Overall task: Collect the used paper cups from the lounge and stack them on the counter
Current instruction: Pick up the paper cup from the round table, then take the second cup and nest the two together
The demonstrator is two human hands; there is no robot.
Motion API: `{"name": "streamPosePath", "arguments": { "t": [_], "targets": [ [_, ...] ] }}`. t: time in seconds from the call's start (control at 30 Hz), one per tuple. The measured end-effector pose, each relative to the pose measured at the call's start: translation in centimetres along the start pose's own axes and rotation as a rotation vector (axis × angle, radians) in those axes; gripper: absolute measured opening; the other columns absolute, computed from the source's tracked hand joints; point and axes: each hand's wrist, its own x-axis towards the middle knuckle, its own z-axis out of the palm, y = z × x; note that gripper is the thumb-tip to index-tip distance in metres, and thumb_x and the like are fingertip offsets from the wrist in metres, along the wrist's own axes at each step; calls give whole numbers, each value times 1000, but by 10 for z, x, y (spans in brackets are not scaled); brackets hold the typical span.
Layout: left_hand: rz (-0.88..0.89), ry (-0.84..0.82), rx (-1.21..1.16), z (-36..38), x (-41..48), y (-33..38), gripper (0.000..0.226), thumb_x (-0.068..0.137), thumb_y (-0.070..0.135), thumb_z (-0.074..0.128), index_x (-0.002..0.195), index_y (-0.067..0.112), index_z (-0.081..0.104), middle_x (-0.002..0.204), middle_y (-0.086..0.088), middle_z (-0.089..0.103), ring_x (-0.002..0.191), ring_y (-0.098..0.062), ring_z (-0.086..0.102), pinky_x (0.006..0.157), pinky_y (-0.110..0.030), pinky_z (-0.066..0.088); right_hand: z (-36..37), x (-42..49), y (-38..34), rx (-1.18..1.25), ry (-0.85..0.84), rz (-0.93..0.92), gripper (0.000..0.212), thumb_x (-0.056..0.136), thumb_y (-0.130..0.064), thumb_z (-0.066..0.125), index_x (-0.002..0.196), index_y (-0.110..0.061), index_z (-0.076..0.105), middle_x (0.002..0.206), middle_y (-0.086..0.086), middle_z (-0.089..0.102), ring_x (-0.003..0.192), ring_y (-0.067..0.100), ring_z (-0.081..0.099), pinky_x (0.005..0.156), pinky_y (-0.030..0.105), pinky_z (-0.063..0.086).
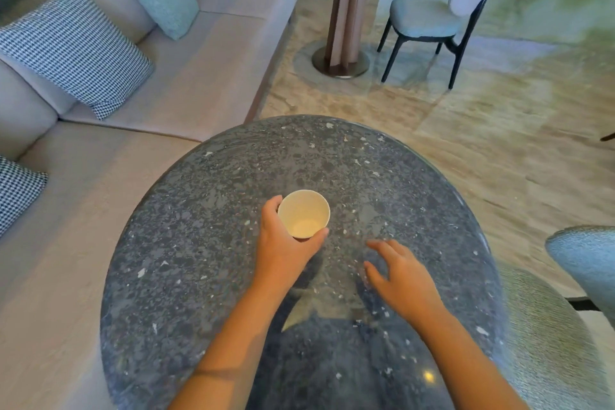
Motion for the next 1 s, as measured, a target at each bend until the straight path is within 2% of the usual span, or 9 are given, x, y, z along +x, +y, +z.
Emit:
{"name": "streamPosePath", "arguments": {
  "t": [0.17,0.27,0.37,0.53,0.73,0.8,0.87,0.93,1.0],
  "targets": [
    [86,-102,-72,22,-46,33,81,61,35,84,124,29,33,105,21,39,91,0,46,62,-5,38,-37,-56,17,-17,105,47,41,89,-32,54,127,-19,50,126,-1,54,116,18,49,91,30,41],
    [160,-198,-132,38,-76,55,76,60,33,84,117,32,35,105,27,40,92,15,46,66,3,37,-58,-96,31,-66,178,75,42,88,-31,55,127,-16,51,125,1,56,116,20,50,94,32,40],
    [214,-302,-161,55,-109,77,71,62,30,83,119,30,39,105,25,44,92,21,45,69,2,38,-77,-140,43,-125,243,139,44,88,-32,55,129,-15,50,131,0,52,121,21,46,99,34,37],
    [322,-478,-250,85,-174,111,67,66,17,81,121,26,44,103,24,49,87,24,49,68,1,39,-107,-221,61,-160,400,277,42,85,-28,60,124,-12,55,127,6,56,118,27,50,97,40,40],
    [406,-682,-327,115,-262,139,74,64,16,84,122,31,42,111,23,49,95,20,50,76,-1,40,-134,-327,85,-178,546,425,40,77,-21,71,113,-6,62,116,12,63,109,30,58,91,44,46],
    [391,-738,-347,124,-294,147,73,53,34,85,114,38,44,111,20,52,96,14,54,79,-9,45,-137,-364,92,-167,599,471,40,74,-19,74,110,-5,64,113,13,65,105,32,60,89,45,48],
    [369,-795,-372,135,-323,151,72,44,47,79,107,38,47,111,14,55,100,0,57,86,-23,47,-139,-399,99,-162,654,535,40,73,-19,74,110,-6,64,112,12,65,104,32,60,86,45,49],
    [377,-866,-379,148,-351,154,71,41,49,78,105,37,49,111,9,57,101,-10,58,87,-32,48,-140,-434,105,-161,708,601,40,72,-18,75,109,-7,64,111,12,65,103,32,61,84,45,50],
    [402,-935,-359,161,-380,156,69,41,50,78,103,38,51,108,11,58,98,-12,58,85,-34,48,-140,-468,113,-172,758,666,40,70,-15,76,108,-6,64,109,13,66,100,33,62,82,46,50]
  ]
}}
